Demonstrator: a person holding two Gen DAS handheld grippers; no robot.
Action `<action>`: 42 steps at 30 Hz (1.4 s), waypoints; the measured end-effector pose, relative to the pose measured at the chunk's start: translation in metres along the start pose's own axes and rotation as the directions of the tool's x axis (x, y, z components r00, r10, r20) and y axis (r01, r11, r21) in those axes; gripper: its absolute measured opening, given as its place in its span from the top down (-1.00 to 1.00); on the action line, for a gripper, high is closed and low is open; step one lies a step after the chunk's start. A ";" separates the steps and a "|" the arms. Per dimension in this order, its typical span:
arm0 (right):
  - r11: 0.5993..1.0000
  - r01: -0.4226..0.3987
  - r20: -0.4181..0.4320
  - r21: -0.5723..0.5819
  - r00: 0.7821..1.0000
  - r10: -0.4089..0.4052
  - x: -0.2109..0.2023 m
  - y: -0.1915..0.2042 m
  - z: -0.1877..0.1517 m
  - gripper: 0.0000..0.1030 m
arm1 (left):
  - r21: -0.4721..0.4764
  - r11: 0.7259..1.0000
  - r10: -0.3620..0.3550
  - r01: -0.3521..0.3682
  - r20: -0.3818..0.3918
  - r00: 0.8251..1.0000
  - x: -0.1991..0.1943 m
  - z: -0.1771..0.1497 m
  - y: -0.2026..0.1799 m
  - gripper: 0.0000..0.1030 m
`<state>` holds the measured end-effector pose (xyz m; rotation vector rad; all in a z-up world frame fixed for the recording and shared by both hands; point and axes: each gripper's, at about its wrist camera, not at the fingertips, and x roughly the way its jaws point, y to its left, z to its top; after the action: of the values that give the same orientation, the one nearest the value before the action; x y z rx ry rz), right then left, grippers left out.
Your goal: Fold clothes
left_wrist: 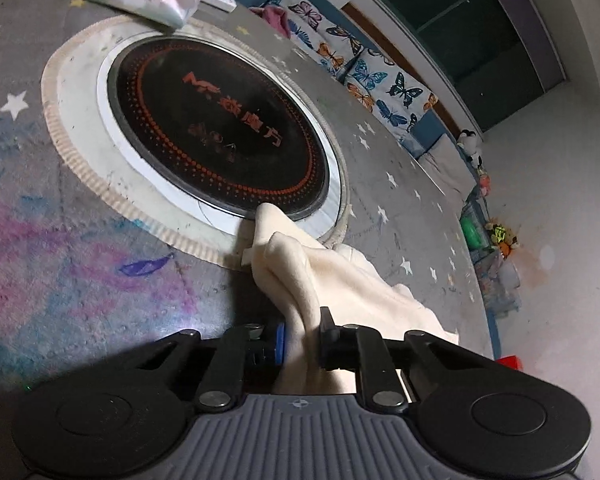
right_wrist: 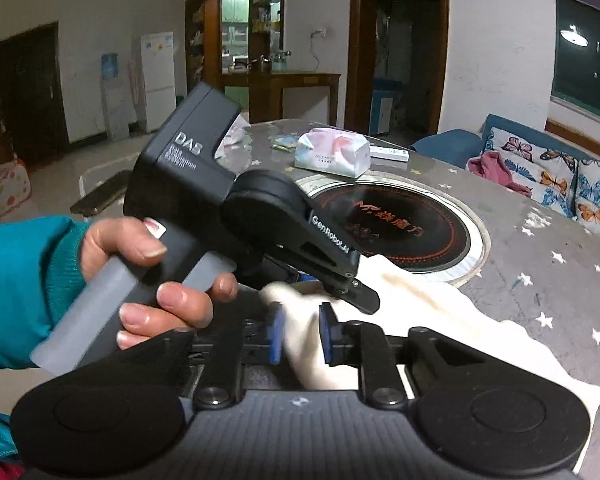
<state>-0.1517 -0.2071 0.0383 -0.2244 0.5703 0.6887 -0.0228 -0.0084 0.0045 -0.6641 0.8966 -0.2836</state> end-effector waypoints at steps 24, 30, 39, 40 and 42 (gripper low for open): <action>0.784 0.370 -0.113 0.498 0.924 -0.364 -0.032 -0.174 -0.081 0.32 | 0.218 0.969 0.113 -0.120 0.046 0.993 0.000 -0.005 -0.034 0.67; 0.795 0.333 -0.074 0.507 0.936 -0.345 -0.031 -0.173 -0.077 0.79 | 0.266 0.954 0.125 -0.139 0.070 0.990 -0.003 -0.004 -0.049 0.69; 0.766 0.396 -0.013 0.507 0.892 -0.453 -0.079 -0.181 -0.069 0.80 | 0.379 0.923 0.037 -0.061 0.070 0.997 0.008 -0.003 -0.112 0.70; 0.757 0.408 -0.011 0.511 0.883 -0.469 -0.086 -0.185 -0.070 0.80 | 0.388 0.920 0.029 -0.051 0.060 0.998 0.014 -0.004 -0.120 0.70; 0.734 0.441 -0.017 0.517 0.862 -0.507 -0.100 -0.193 -0.072 0.80 | 0.406 0.913 0.014 -0.030 0.041 0.999 0.025 -0.006 -0.135 0.70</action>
<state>-0.1182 -0.4338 0.0379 0.1697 0.5235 0.0307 -0.0064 -0.1266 0.0723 -0.2707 0.7765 -0.4227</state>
